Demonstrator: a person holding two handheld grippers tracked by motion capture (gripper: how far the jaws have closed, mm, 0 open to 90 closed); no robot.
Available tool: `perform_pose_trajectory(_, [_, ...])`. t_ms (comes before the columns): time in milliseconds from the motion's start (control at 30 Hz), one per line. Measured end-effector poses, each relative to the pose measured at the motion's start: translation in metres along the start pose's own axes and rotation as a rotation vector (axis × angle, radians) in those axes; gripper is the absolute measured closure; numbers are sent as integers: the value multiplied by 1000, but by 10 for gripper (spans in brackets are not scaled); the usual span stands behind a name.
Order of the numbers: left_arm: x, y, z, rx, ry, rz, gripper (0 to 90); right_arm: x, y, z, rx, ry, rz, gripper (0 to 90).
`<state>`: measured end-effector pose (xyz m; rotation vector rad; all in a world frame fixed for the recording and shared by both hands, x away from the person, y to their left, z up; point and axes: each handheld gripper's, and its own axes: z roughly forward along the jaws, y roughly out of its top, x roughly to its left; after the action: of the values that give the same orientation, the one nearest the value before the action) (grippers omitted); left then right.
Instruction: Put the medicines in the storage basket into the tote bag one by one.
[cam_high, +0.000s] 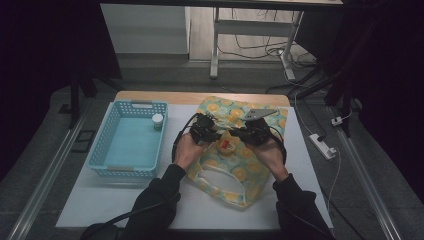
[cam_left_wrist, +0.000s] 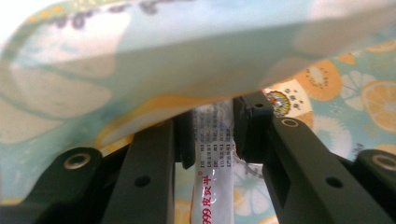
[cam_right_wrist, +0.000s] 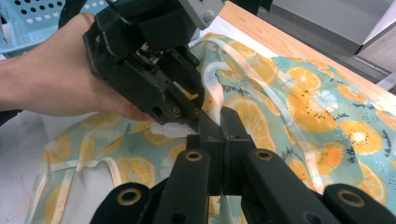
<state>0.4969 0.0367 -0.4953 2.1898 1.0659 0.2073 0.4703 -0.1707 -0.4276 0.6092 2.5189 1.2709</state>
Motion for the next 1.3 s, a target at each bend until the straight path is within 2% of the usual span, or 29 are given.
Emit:
perform_pose_trajectory(267, [3, 2, 7, -1, 19, 2, 711, -1, -1, 1, 2, -4, 3, 895])
perform_pose_trajectory(433, [1, 2, 13, 6, 44, 44, 696, -1, -1, 0, 4, -5, 2, 895])
perform_pose_trajectory(533, [1, 2, 10, -10, 39, 51, 604, -1, -1, 0, 1, -6, 5, 895])
perform_pose_trajectory(667, [-3, 3, 4, -5, 53, 59, 546, -2, -1, -1, -2, -8, 6, 895])
perform_pose_trajectory(933, [-12, 3, -10, 2, 4, 72, 381, -3, -1, -3, -6, -8, 7, 894])
perform_pose_trajectory(1167, [-17, 2, -25, -22, -80, 51, 249, -3, -1, -3, -3, -9, 7, 894])
perform_pose_trajectory(1300, [-19, 1, -34, -25, -94, 24, 200, -3, -1, -3, -2, -10, 7, 894])
